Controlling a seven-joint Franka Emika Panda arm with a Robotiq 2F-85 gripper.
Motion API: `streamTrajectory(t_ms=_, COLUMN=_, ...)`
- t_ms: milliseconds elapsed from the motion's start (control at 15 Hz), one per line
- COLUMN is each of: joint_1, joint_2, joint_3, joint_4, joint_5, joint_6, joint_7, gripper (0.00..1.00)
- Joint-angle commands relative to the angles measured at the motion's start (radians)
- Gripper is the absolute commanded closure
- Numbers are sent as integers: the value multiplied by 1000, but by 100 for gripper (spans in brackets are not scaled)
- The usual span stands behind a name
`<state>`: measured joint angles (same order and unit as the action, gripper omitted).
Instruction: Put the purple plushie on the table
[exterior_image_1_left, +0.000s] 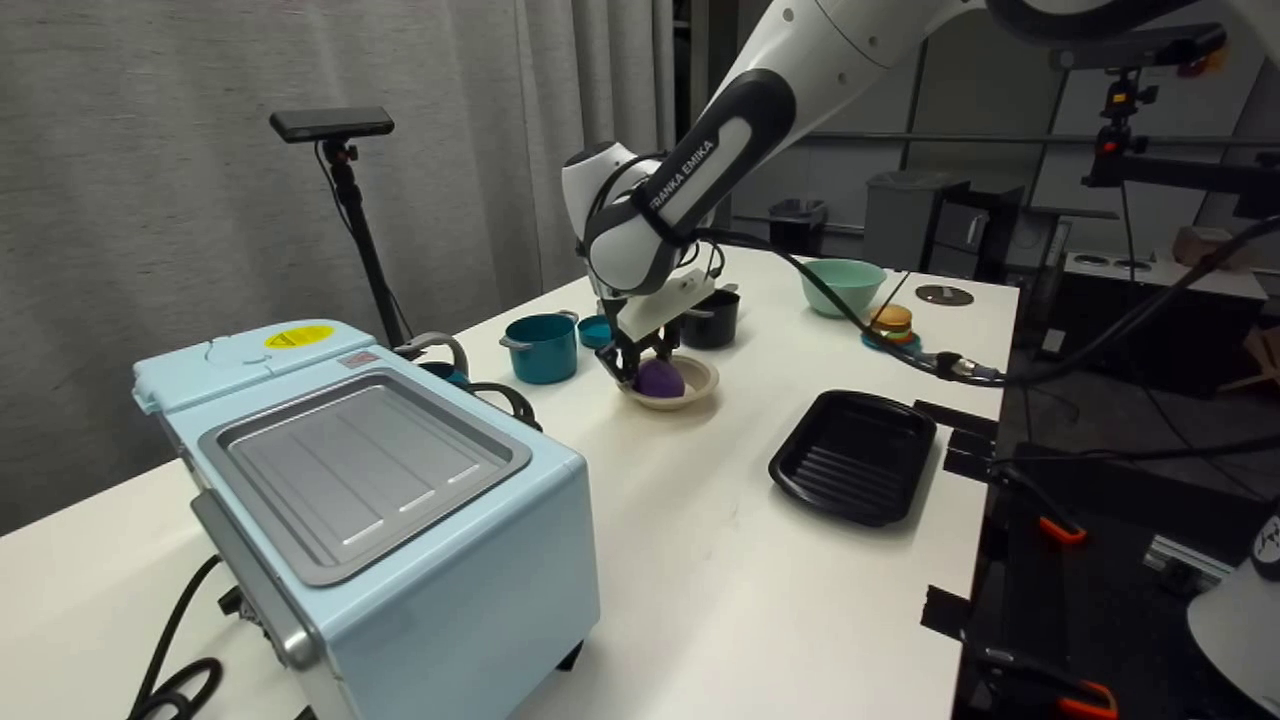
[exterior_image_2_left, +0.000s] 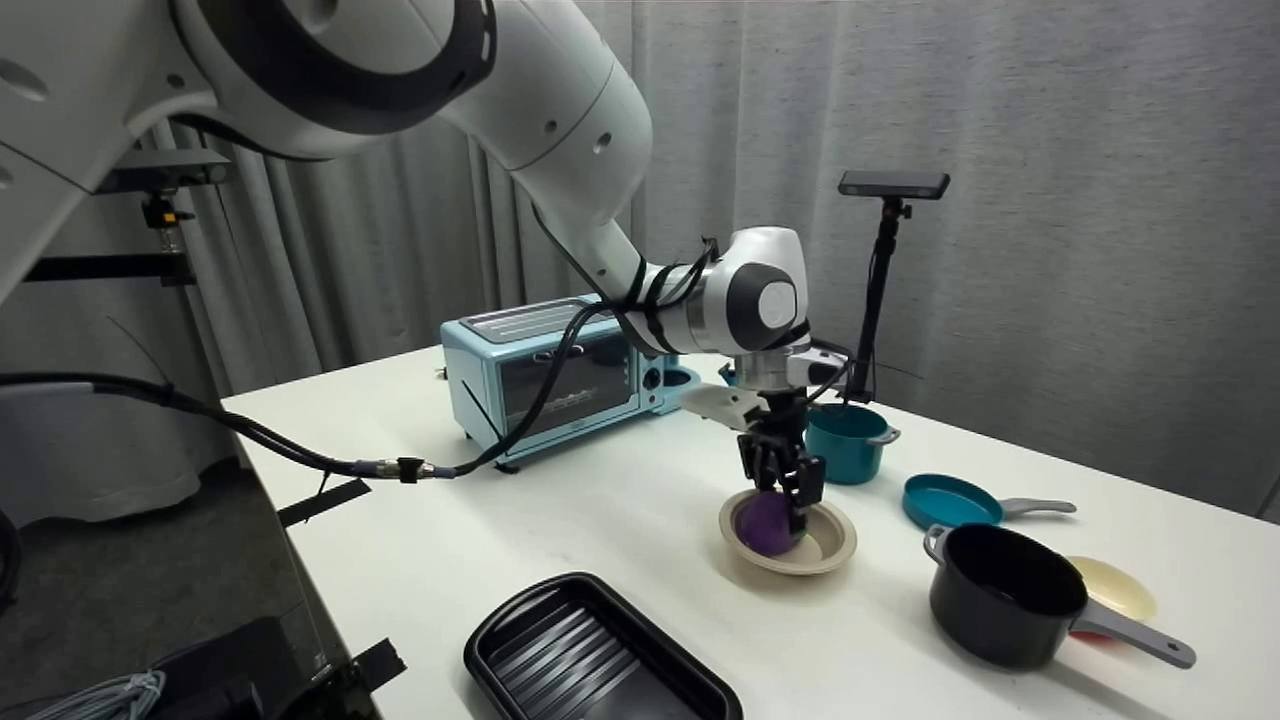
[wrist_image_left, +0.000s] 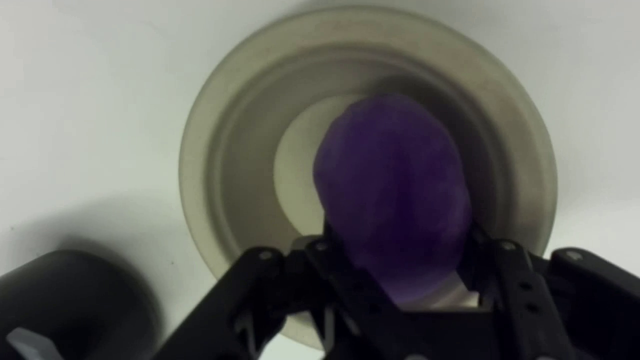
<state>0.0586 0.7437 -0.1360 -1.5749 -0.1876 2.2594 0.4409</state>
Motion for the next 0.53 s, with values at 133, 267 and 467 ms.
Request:
streamTrajectory(t_ms=133, joint_1=31, joint_2=-18, joint_3=-23, joint_4=21, joint_5=6, joint_6=-28, joint_7=25, gripper=90)
streamTrajectory(t_ms=267, joint_1=37, joint_2=-60, joint_3=-29, joint_4=3, joint_5=-8, joint_6=-22, joint_7=16, gripper=93)
streamTrajectory(t_ms=467, joint_1=27, joint_2=-131, joint_3=-9, joint_4=-27, joint_5=8, joint_6=-10, joint_7=-16, gripper=94)
